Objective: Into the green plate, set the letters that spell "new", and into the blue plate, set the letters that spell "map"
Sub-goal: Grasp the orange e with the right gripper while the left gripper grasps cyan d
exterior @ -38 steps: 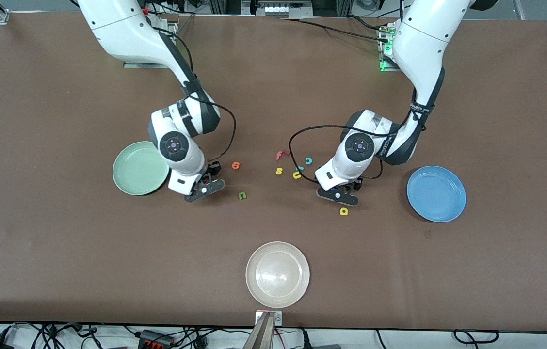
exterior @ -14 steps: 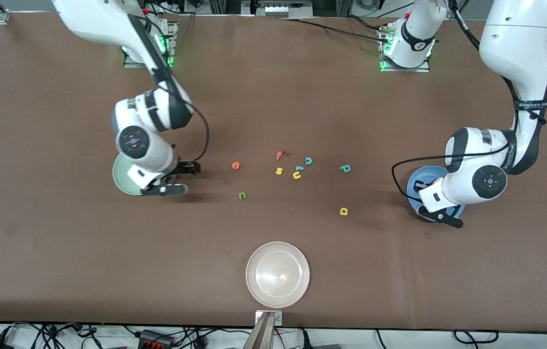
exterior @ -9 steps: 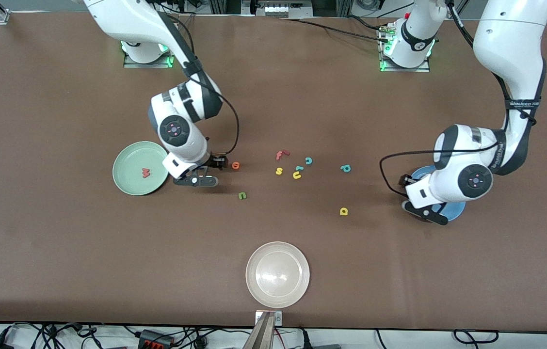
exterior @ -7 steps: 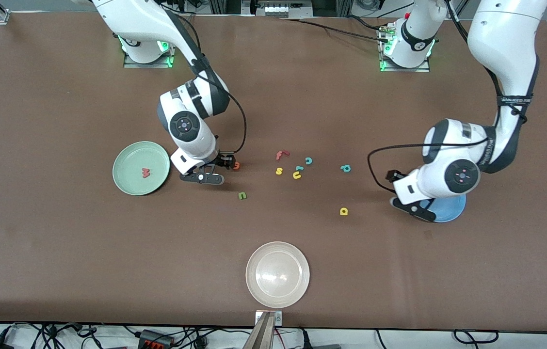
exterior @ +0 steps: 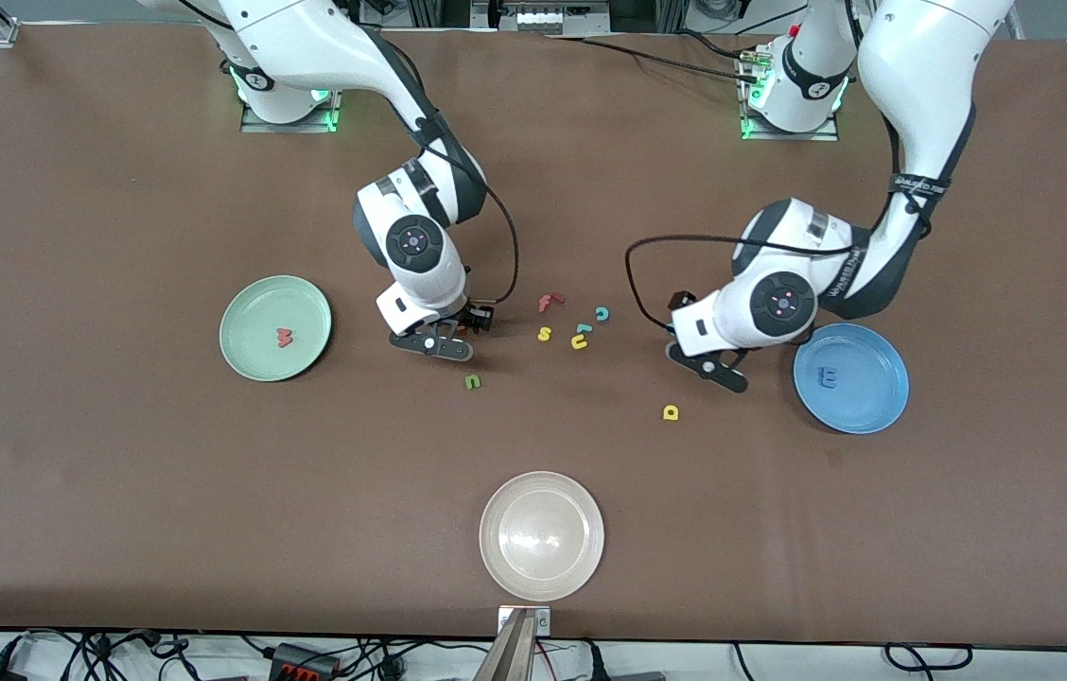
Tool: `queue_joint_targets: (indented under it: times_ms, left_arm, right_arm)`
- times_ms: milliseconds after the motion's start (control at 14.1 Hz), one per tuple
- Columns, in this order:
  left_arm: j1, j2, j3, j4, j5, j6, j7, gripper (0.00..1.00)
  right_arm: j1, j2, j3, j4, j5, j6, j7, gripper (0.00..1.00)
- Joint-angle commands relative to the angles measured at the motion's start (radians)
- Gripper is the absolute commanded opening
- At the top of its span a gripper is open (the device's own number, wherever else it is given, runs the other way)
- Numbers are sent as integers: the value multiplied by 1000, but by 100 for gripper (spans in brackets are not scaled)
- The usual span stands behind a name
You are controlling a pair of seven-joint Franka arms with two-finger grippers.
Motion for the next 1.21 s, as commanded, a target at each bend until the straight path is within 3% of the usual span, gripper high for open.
queue_joint_targets:
  times_ms: [0, 142, 355, 496, 638, 780, 851, 993, 1135]
  left_arm:
    - [9, -17, -58, -55, 132, 44, 61, 100]
    - [12, -17, -82, -142, 281, 151, 84, 100]
    - [26, 3, -80, -258, 369, 370, 154, 100]
    - [19, 19, -79, -258, 389, 382, 165, 99]
    - [19, 33, -80, -256, 403, 386, 167, 88]
    - [20, 38, -80, -249, 433, 388, 209, 69]
    - [25, 46, -77, -244, 453, 389, 223, 66]
    - [42, 61, -75, -230, 472, 400, 225, 64]
    - [42, 75, -75, -232, 472, 426, 225, 63]
  right_arm:
    - [7, 27, -9, 18, 4, -4, 5, 69]
    - [9, 31, -9, 15, 1, -4, 4, 69]
    - [15, 34, -9, 12, 2, -7, 7, 69]
    - [23, 40, -9, 10, 2, -10, 5, 65]
    - [23, 40, -9, 9, 2, -12, 10, 55]
    - [24, 40, -9, 4, 2, -14, 2, 43]
    - [23, 40, -9, 4, 2, -14, -7, 32]
    - [9, 34, -9, 4, 2, -14, -27, 19]
    - [-5, 5, -18, 7, 2, -29, -36, 14]
